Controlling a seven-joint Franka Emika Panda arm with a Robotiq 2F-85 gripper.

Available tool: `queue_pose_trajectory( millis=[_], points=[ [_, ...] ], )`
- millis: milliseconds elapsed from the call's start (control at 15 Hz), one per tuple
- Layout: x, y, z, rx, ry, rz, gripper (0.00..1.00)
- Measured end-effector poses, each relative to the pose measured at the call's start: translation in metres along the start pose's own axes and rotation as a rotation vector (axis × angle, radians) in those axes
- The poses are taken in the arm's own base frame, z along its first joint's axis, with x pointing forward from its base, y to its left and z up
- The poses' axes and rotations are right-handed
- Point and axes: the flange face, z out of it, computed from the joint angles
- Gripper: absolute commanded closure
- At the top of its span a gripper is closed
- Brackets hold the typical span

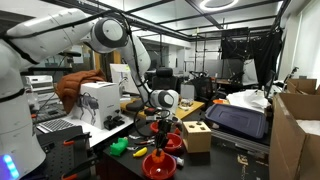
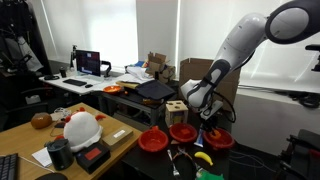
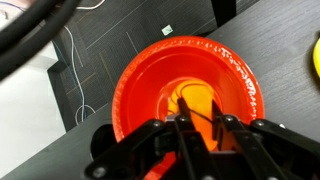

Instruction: Put the red block and orange toy into separate bowls

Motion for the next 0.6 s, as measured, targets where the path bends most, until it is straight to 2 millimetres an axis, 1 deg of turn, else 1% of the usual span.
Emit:
queue_pose_trajectory(
  millis=[467,533,600],
  points=[
    [0.0005,-0.0068,-0.0097,-0.081,0.048,0.008,0.94],
    [0.0005,-0.0072,-0.0101,-0.085,0.050,0.005,0.81],
    [0.0004,-0.0076,-0.0104,-0.089,0.053,0.002,0.53]
  ],
)
